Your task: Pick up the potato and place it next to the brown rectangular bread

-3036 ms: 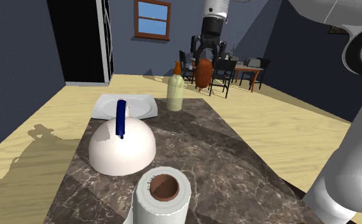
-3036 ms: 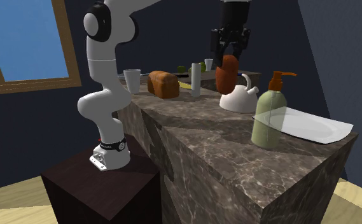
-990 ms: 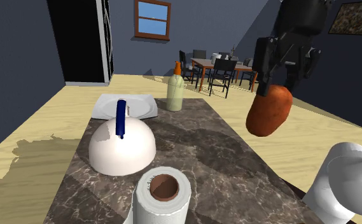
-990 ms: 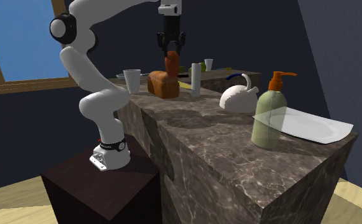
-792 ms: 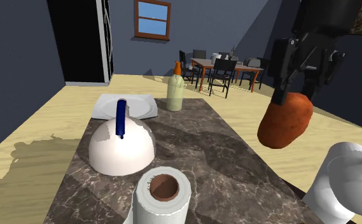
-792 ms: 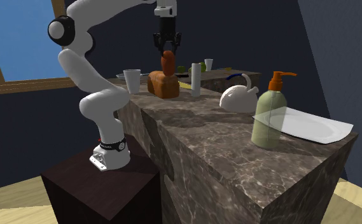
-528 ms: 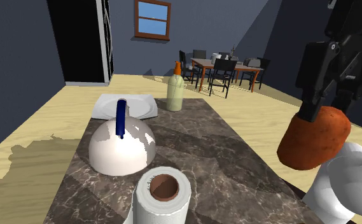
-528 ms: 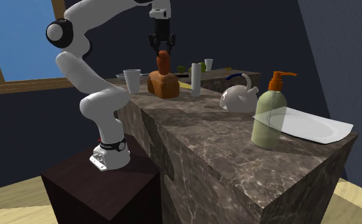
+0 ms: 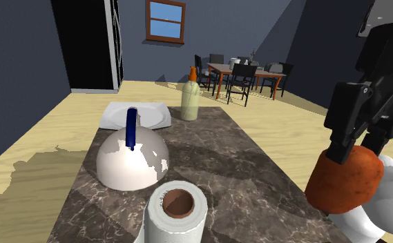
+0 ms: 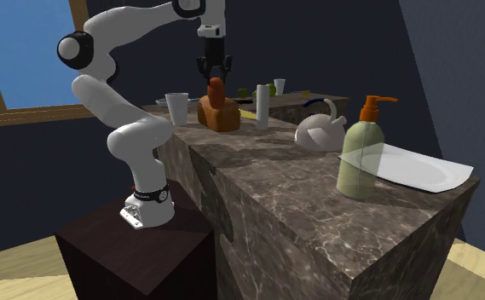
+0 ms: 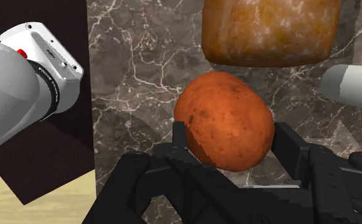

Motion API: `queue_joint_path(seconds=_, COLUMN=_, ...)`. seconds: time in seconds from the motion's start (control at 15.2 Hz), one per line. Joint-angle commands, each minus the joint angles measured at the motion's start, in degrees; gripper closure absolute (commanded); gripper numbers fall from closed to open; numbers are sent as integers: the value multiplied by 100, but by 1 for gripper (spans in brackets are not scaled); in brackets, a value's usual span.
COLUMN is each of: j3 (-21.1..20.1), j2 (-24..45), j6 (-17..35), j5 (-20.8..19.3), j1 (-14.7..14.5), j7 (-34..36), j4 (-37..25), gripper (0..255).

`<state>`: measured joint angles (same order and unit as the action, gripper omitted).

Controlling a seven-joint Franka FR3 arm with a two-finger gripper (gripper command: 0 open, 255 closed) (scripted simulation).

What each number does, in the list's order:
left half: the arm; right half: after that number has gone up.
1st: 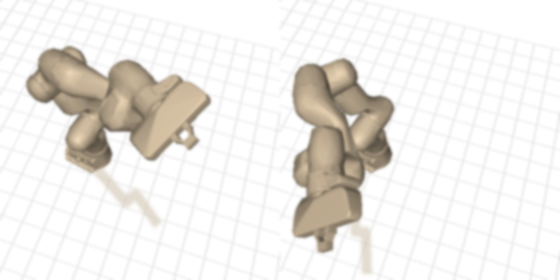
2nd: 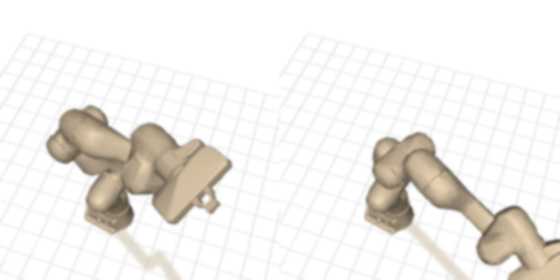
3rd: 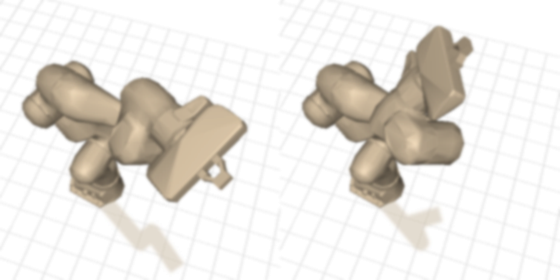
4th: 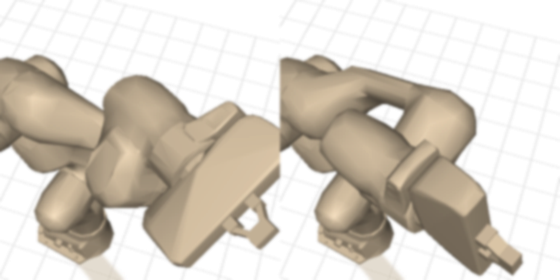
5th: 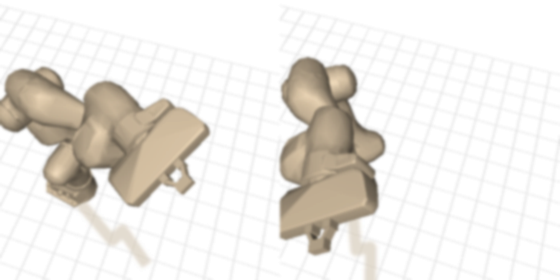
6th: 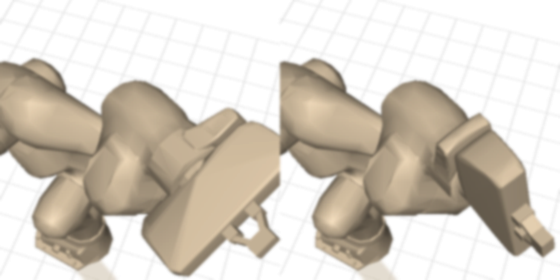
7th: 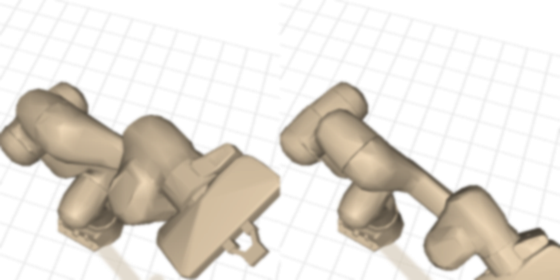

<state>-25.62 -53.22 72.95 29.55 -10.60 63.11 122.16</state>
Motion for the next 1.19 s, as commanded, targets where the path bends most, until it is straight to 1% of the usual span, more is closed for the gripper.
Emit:
queue_joint_path(seconds=0.0, j3=-37, j2=-76, j6=108, j5=34, j1=-16, j7=-29, j4=180, gripper=255)
queue_joint_path(seconds=1.12, j3=-420, j2=-677, j6=1047, j5=411, j1=-204, j7=-301, j4=1726, gripper=255)
